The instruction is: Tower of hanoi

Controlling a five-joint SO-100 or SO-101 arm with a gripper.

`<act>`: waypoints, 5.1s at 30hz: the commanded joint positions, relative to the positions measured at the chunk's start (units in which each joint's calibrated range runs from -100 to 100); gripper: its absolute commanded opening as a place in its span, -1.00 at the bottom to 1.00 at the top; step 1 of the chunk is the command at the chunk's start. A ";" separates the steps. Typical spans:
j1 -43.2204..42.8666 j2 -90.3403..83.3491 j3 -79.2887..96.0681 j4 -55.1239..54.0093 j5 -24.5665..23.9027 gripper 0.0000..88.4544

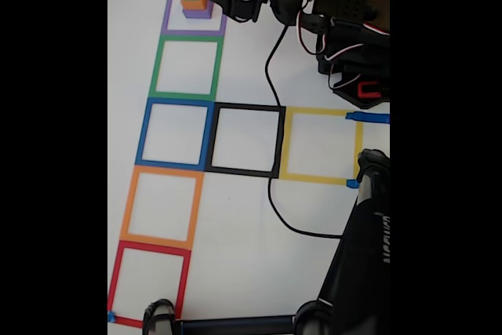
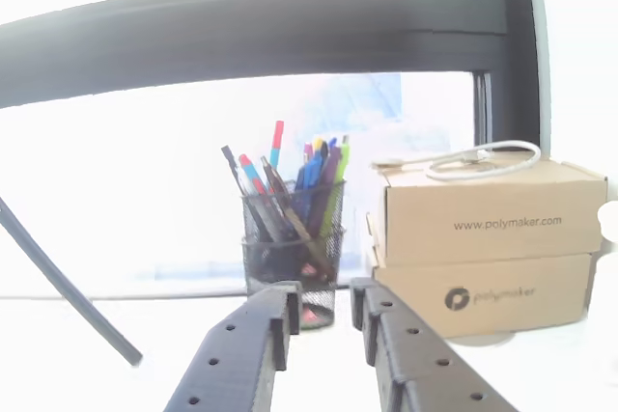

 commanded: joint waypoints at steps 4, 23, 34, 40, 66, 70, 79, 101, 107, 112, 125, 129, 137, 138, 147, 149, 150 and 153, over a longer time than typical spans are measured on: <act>0.07 1.66 0.26 3.85 8.99 -0.97; 4.67 23.54 -2.37 -10.72 8.99 -0.95; 19.05 30.16 -7.65 -10.88 8.99 -0.75; 24.52 38.47 -10.19 -14.12 8.99 -0.69; 28.83 68.75 -25.55 -29.51 8.99 -0.27; 29.41 76.58 -27.01 -37.44 8.99 -0.29; 29.98 85.71 -26.55 -45.30 8.99 -0.29; 26.53 100.65 -28.10 -56.63 8.99 -0.32; 25.38 100.40 -28.10 -56.15 8.99 -0.37; 24.71 100.65 -28.46 -56.15 8.99 -0.41; 23.47 101.05 -28.65 -56.15 8.99 -0.49; 23.94 101.45 -28.55 -56.07 8.99 -0.49; 23.94 101.61 -28.46 -56.07 8.99 -0.63; 23.85 101.53 -28.46 -56.07 8.99 -0.66; 22.41 101.21 -28.28 -56.31 8.99 -0.82; 22.22 101.13 -28.28 -56.31 8.99 -0.85; 22.12 101.13 -28.19 -56.31 8.99 -0.87; 22.12 101.13 -28.01 -56.23 8.99 -0.90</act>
